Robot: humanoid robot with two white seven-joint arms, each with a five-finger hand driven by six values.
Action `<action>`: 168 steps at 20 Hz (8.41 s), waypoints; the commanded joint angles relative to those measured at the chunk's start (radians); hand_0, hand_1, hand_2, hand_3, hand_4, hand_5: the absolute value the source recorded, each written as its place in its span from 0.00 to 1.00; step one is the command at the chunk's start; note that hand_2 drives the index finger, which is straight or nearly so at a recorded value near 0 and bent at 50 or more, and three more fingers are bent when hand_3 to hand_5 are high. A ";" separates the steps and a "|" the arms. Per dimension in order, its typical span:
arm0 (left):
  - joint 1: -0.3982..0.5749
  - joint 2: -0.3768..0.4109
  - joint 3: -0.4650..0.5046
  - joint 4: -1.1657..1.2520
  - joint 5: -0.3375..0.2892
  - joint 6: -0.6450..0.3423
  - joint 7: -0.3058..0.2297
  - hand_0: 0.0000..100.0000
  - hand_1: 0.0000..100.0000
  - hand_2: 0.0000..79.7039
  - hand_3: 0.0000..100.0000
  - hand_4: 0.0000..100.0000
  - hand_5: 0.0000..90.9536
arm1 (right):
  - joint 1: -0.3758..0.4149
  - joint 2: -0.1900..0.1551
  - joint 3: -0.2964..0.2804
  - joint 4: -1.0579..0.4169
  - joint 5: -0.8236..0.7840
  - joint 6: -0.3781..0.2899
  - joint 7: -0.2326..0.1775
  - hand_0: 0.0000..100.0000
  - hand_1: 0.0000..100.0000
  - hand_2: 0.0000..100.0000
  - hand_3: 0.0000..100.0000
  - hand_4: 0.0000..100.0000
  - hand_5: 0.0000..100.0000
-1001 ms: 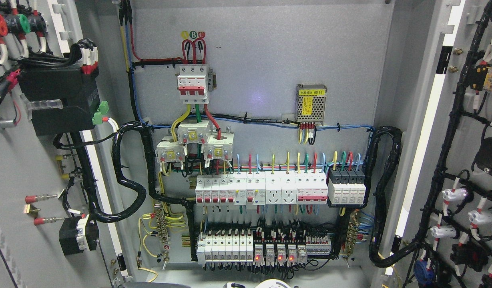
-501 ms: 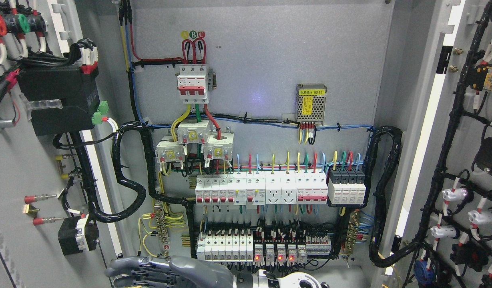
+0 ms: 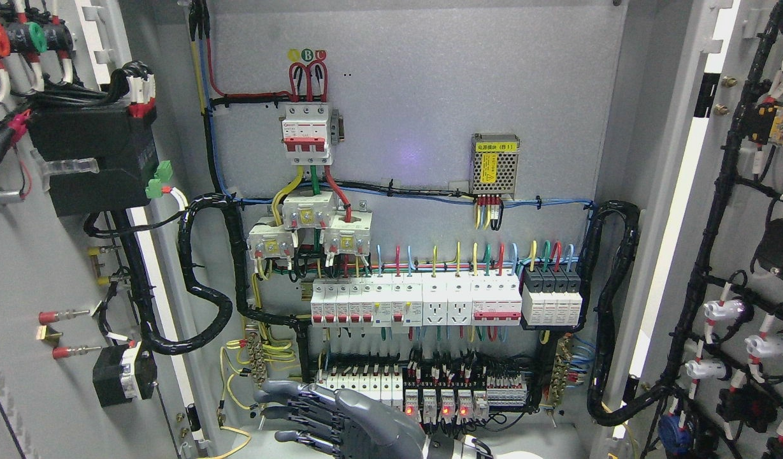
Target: Open door with both hands
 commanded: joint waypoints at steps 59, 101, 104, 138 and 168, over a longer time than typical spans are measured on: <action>-0.111 0.094 0.734 -0.370 0.381 -0.900 0.010 0.12 0.56 0.00 0.00 0.00 0.00 | 0.766 -0.140 -0.877 -0.354 -0.046 -0.674 -0.133 0.06 0.14 0.00 0.00 0.00 0.00; -0.608 0.438 0.738 0.538 0.456 -0.885 0.014 0.12 0.56 0.00 0.00 0.00 0.00 | 0.902 -0.135 -1.006 -0.351 -0.129 -0.677 -0.131 0.06 0.14 0.00 0.00 0.00 0.00; -0.606 0.435 0.733 0.533 0.458 -0.885 0.014 0.12 0.56 0.00 0.00 0.00 0.00 | 0.899 -0.134 -1.024 -0.345 -0.129 -0.676 -0.133 0.06 0.14 0.00 0.00 0.00 0.00; -0.243 -0.015 0.350 -0.221 0.195 -0.883 0.026 0.12 0.56 0.00 0.00 0.00 0.00 | 1.003 -0.182 -0.905 -0.423 -0.144 -0.740 -0.125 0.06 0.14 0.00 0.00 0.00 0.00; -0.327 -0.131 0.389 1.552 0.033 -0.720 0.019 0.12 0.56 0.00 0.00 0.00 0.00 | 0.927 0.024 -0.237 0.919 0.178 -0.739 -0.127 0.06 0.14 0.00 0.00 0.00 0.00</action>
